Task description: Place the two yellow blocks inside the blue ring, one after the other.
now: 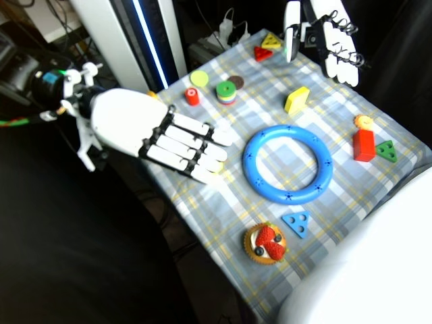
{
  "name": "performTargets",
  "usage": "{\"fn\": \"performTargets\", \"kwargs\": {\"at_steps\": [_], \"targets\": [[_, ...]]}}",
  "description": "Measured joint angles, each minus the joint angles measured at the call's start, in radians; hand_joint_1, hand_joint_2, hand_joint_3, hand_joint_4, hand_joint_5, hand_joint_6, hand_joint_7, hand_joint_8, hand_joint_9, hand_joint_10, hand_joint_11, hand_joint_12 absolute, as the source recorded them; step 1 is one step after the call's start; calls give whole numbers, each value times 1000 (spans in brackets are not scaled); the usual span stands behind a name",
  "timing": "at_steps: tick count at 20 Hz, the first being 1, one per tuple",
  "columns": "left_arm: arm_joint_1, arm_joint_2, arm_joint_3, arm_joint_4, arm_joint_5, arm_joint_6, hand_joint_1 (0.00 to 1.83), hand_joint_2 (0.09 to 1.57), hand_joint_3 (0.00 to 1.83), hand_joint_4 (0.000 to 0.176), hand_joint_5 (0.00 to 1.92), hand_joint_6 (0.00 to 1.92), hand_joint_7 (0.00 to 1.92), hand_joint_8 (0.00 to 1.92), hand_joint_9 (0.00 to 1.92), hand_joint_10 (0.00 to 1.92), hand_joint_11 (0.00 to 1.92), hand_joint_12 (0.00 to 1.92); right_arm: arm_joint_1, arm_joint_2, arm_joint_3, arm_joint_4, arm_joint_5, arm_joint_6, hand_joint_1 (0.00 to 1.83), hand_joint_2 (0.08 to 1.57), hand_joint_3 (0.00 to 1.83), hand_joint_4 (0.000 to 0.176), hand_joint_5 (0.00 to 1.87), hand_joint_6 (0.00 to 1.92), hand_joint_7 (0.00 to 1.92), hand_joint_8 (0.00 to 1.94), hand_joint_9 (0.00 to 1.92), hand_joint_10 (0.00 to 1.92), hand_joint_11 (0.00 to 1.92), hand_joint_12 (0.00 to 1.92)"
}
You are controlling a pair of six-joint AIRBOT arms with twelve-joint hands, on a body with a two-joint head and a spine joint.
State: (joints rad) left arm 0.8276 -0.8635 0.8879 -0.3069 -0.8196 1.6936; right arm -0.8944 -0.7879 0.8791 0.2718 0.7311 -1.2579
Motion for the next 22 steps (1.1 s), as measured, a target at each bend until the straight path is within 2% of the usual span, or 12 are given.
{"fn": "performTargets", "kwargs": {"at_steps": [2,4,6,7,10,12,13,14,16,18,21,22], "targets": [[0,0,1,3,5,0,662,1048,7,101,0,0,0,0,0,0,0,0,0,-10,5,6,0,0,743,1235,15,0,0,0,0,0,0,0,49,27],[0,0,3,0,8,0,773,1019,0,106,0,0,0,0,0,0,0,0,0,-24,13,9,-1,0,751,1246,0,0,0,0,0,0,0,0,1,357],[0,-3,10,0,19,0,847,1006,0,105,0,0,0,0,0,0,0,0,0,-40,26,16,-5,0,766,1243,0,0,0,0,0,0,0,0,0,389],[0,-7,16,-7,23,1,933,996,0,84,0,0,0,0,0,0,0,0,1,-48,32,18,-8,0,784,1246,0,0,0,0,0,0,0,0,0,383],[0,-18,29,-20,31,1,1031,997,0,64,44,15,46,15,42,17,0,0,19,-57,40,24,-26,0,703,1253,0,0,0,0,0,0,0,0,0,79],[0,-25,37,-31,63,0,1090,989,0,56,104,16,121,16,119,36,1,0,27,-60,42,23,-31,0,682,1248,0,0,0,0,0,0,0,0,0,117],[0,-30,44,-29,76,0,1089,996,0,68,114,16,136,18,129,38,28,13,28,-60,42,23,-31,0,679,1252,1,0,0,0,0,0,0,0,0,23],[0,-33,50,-34,90,0,1085,1005,0,63,125,8,164,12,150,9,5,163,30,-60,42,23,-34,0,701,1251,0,0,0,0,0,0,0,0,0,4],[0,-39,64,-45,110,2,1098,999,0,84,166,8,224,11,184,10,0,217,37,-60,42,24,-37,0,722,1248,0,0,0,0,0,0,0,0,0,0],[0,-51,76,-82,129,34,1066,1010,2,67,215,12,277,14,209,15,0,108,45,-60,42,18,-33,0,744,1260,4,0,0,0,0,0,0,0,0,0],[-1,-81,97,-132,169,96,1040,1034,3,42,285,7,332,5,227,12,0,291,47,-58,40,12,-35,0,748,1270,7,0,0,0,0,0,0,0,0,0],[-3,-93,109,-148,188,112,1071,1017,0,7,384,20,438,12,314,35,0,556,52,-55,37,10,-40,0,769,1265,4,0,0,0,0,0,0,0,0,0]]}}
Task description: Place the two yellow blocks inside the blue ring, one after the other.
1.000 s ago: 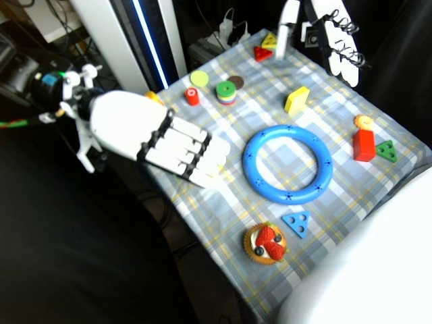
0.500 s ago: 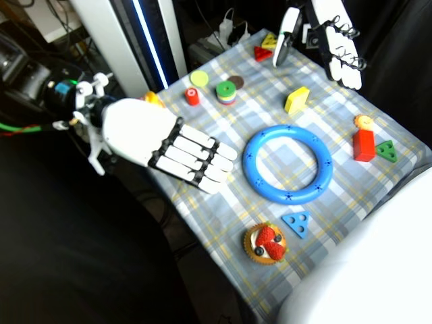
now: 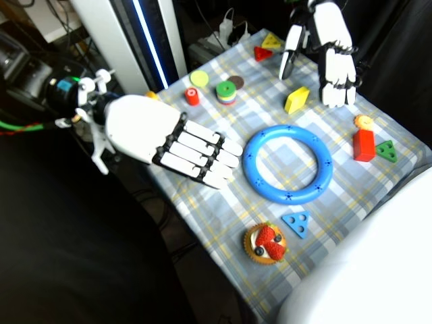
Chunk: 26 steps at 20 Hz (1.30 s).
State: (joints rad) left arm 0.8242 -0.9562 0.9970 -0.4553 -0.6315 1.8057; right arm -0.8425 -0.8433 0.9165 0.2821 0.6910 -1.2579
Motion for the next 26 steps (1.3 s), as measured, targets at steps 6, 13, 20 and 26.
{"fn": "performTargets", "kwargs": {"at_steps": [6,13,20,26], "targets": [[-12,-36,37,-69,51,78,1244,1132,1,0,1001,720,922,1296,829,1515,666,1908,7,6,-4,-5,7,0,787,1263,0,0,0,0,0,0,0,0,16,13],[-89,-24,-3,3,-6,82,1219,1203,3,0,806,1179,805,1398,809,1887,796,1921,7,24,-13,-5,15,0,730,1272,4,18,0,0,0,0,0,0,0,0],[-284,-159,143,27,70,82,1217,1168,2,0,886,941,888,1489,1030,1806,1121,1921,7,27,-19,-11,37,2,704,1275,3,28,0,0,0,0,0,0,0,0],[-340,-336,377,-113,262,86,1145,1124,0,0,961,1014,953,1881,1174,1921,1280,1921,7,27,-20,-17,37,4,726,1264,0,0,0,0,0,0,0,0,7,4]]}}
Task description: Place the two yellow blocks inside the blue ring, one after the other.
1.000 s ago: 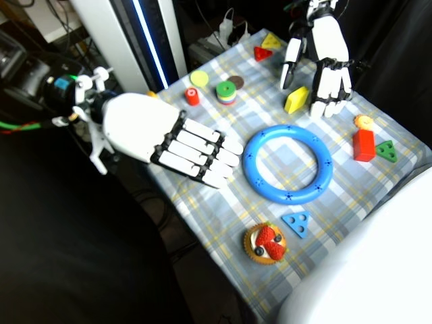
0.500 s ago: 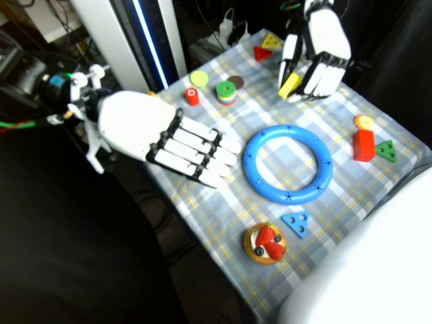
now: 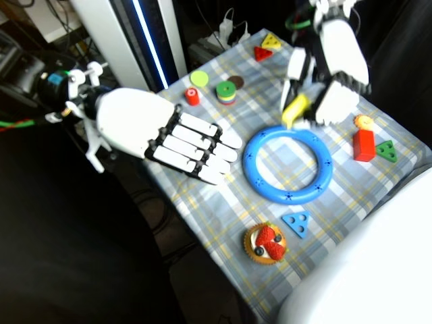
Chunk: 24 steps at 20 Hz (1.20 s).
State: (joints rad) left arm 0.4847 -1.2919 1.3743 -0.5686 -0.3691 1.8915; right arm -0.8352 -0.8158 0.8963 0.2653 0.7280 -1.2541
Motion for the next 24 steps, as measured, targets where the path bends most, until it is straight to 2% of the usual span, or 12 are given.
{"fn": "performTargets", "kwargs": {"at_steps": [2,3,4,6,7,8,10,12,18,19,22,24], "targets": [[-6,-39,51,-34,44,0,1107,1136,4,0,936,1064,909,1852,1126,1921,1227,1921,0,0,0,-5,0,0,728,1259,0,1,0,0,0,0,0,0,0,0],[-8,-50,63,-36,52,0,1188,1180,31,0,816,1219,824,1459,994,1901,1081,1921,0,0,0,-5,0,0,727,1258,0,3,0,0,0,0,0,0,11,5],[-8,-58,70,-43,64,0,1197,1211,10,0,704,1247,870,1371,869,1599,863,1921,0,0,1,-5,0,1,729,1257,0,2,0,0,0,0,0,0,1,0],[-8,-70,80,-54,82,0,1017,1147,0,0,554,525,669,806,586,1241,420,1815,0,0,2,-3,0,1,740,1254,0,0,0,0,0,0,0,0,0,0],[-8,-72,84,-61,90,0,859,1127,0,50,307,241,350,316,207,705,83,1435,0,0,2,-4,0,1,739,1258,0,4,0,0,0,0,0,0,0,0],[-8,-71,84,-64,92,0,802,1114,0,72,244,99,269,94,137,414,16,1214,0,0,2,-5,0,1,734,1262,0,5,0,0,0,0,0,0,0,0],[-6,-63,74,-69,82,0,744,1078,0,109,137,13,101,3,33,146,0,677,0,0,2,-5,0,2,753,1253,0,3,0,0,0,0,0,0,7,4],[-6,-35,32,-55,55,0,687,1091,2,119,109,1,51,4,14,67,0,303,0,0,2,-4,0,4,732,1249,0,4,0,0,0,0,0,0,25,12],[37,119,-164,153,-150,-200,623,1195,11,81,129,2,56,0,53,29,0,606,0,-29,27,-5,-13,40,680,1259,0,5,0,0,0,0,0,0,0,241],[50,156,-206,178,-204,-219,581,1230,7,92,106,5,34,3,13,7,0,391,-1,-35,34,-4,-19,51,691,1263,0,3,0,0,0,0,0,0,0,47],[113,231,-300,266,-374,-297,650,1254,5,70,162,13,94,8,11,3,0,39,-1,-72,68,-3,-39,80,680,1267,2,2,0,0,0,0,0,0,29,14],[167,262,-337,307,-439,-357,635,1300,17,46,189,19,134,17,50,19,4,4,-1,-99,90,4,-64,87,719,1261,0,12,0,0,0,0,22,9,0,845]]}}
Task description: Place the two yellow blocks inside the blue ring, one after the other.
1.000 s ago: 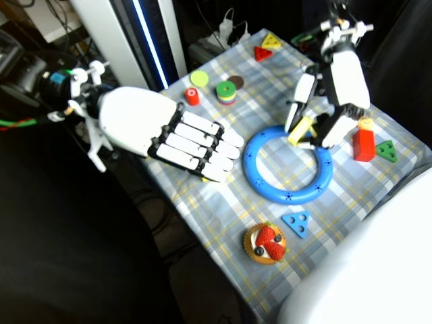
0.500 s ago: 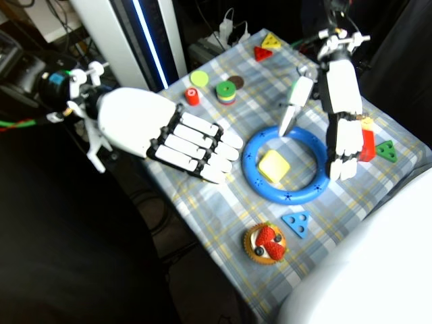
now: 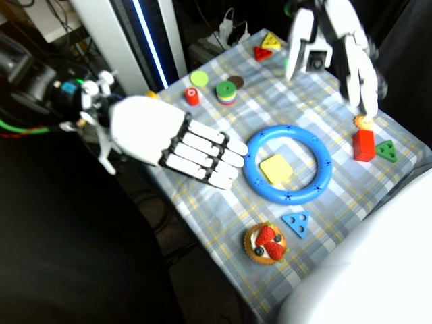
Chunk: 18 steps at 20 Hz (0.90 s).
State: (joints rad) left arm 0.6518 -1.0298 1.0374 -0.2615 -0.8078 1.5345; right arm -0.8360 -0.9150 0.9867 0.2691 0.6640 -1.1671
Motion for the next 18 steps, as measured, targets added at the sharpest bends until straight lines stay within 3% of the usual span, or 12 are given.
{"fn": "performTargets", "kwargs": {"at_steps": [1,2,3,5,8,9,10,12,14,16,17,18], "targets": [[15,13,-13,-1,-12,-1,635,1300,17,46,189,19,134,17,50,19,4,4,0,-9,9,1,-12,0,719,1261,0,12,0,0,0,0,22,9,0,845],[29,25,-27,-1,-31,-3,657,1310,0,42,213,5,150,15,81,31,0,290,1,-20,16,6,-23,0,716,1265,0,16,0,0,21,3,51,19,0,906],[41,36,-36,2,-54,-6,630,1304,0,22,229,5,172,12,104,38,0,593,1,-31,28,18,-39,0,710,1261,0,10,0,0,83,16,90,34,0,975],[54,49,-50,0,-90,-11,670,1298,0,15,242,5,191,7,116,39,0,769,1,-43,41,34,-60,0,720,1254,0,0,19,6,124,19,119,48,0,1073],[77,69,-68,10,-136,-21,671,1299,0,28,240,1,183,0,80,15,0,474,1,-61,63,50,-89,1,833,1226,1,0,161,11,356,26,137,418,0,1368],[83,76,-72,11,-148,-23,735,1292,0,9,260,3,205,2,107,23,0,417,1,-66,70,53,-98,1,1071,1269,1,0,592,1167,718,1155,382,1226,222,1845],[89,76,-73,8,-156,-28,735,1292,0,9,260,3,205,2,107,23,0,417,1,-69,74,53,-100,1,1071,1269,1,0,592,1167,718,1155,382,1226,222,1845],[94,82,-75,9,-169,-39,724,1299,0,16,248,4,202,2,126,29,0,614,5,-81,79,56,-109,1,1188,1234,0,0,697,1282,861,1398,879,1540,859,1892],[105,92,-82,10,-179,-40,692,1303,2,26,241,1,205,3,135,33,0,617,17,-83,79,56,-121,3,1186,1247,1,0,658,1319,842,1442,806,1579,757,1915],[118,103,-92,11,-192,-40,621,1321,2,43,218,5,189,4,117,26,0,396,54,-83,80,49,-121,3,1199,1245,0,0,646,1314,861,1419,787,1538,701,1906],[124,106,-91,10,-200,-40,614,1324,2,39,220,8,192,7,123,28,0,363,66,-82,80,38,-114,3,1207,1242,0,0,645,1302,869,1414,811,1509,717,1884],[131,110,-92,0,-206,-40,597,1331,3,27,234,7,202,4,109,21,0,114,86,-79,80,13,-108,5,1202,1250,2,0,639,1302,845,1457,778,1563,715,1914]]}}
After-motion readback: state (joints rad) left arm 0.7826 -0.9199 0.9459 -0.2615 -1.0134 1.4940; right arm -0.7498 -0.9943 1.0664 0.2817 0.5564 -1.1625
